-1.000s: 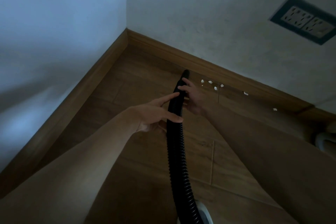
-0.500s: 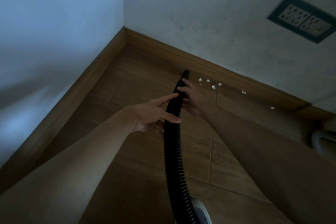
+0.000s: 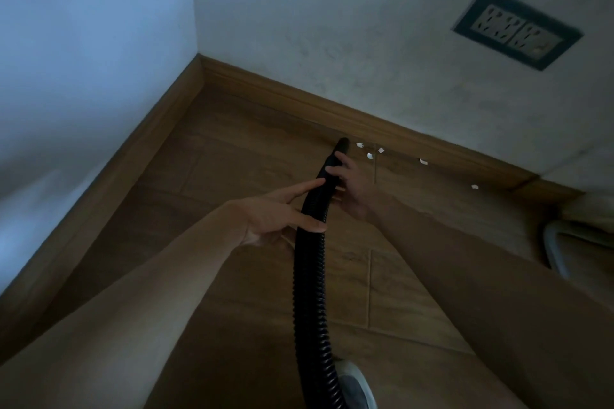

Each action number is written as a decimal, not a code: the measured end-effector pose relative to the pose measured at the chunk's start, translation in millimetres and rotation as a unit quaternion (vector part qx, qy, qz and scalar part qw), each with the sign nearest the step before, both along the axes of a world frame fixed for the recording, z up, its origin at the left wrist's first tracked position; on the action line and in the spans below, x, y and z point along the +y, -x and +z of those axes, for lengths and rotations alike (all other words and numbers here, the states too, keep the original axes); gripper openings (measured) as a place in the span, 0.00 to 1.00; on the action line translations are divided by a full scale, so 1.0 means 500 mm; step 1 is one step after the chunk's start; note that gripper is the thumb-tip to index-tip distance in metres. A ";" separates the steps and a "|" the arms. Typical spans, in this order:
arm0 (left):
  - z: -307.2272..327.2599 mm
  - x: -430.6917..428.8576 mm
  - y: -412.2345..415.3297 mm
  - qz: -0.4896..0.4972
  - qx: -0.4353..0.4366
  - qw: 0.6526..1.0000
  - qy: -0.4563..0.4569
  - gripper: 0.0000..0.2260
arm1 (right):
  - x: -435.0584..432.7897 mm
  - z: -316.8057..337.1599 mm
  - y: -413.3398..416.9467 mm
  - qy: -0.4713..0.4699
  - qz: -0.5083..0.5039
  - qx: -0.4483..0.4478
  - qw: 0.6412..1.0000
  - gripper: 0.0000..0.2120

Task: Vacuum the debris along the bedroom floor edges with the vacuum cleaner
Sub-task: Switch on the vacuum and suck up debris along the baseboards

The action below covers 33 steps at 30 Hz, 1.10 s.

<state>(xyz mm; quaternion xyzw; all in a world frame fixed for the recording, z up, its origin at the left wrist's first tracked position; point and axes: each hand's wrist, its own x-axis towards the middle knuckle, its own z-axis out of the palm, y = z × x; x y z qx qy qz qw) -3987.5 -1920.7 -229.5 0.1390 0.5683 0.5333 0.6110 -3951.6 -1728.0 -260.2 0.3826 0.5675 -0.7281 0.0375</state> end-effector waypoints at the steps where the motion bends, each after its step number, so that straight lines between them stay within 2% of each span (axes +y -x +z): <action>1: 0.001 0.003 0.001 -0.007 0.001 1.000 -0.002 0.39 | 0.003 0.001 -0.003 0.000 -0.003 -0.001 1.000 0.28; 11: 0.009 0.013 0.002 -0.057 0.021 0.998 0.008 0.39 | 0.010 0.015 -0.031 0.013 -0.022 -0.009 1.000 0.28; 26: 0.058 0.021 -0.029 -0.056 0.051 0.996 0.043 0.40 | -0.006 0.043 -0.064 0.037 -0.046 -0.008 0.998 0.27; 33: 0.059 0.036 -0.043 -0.050 0.063 0.996 0.045 0.40 | 0.007 0.046 -0.069 0.017 -0.048 -0.013 0.999 0.27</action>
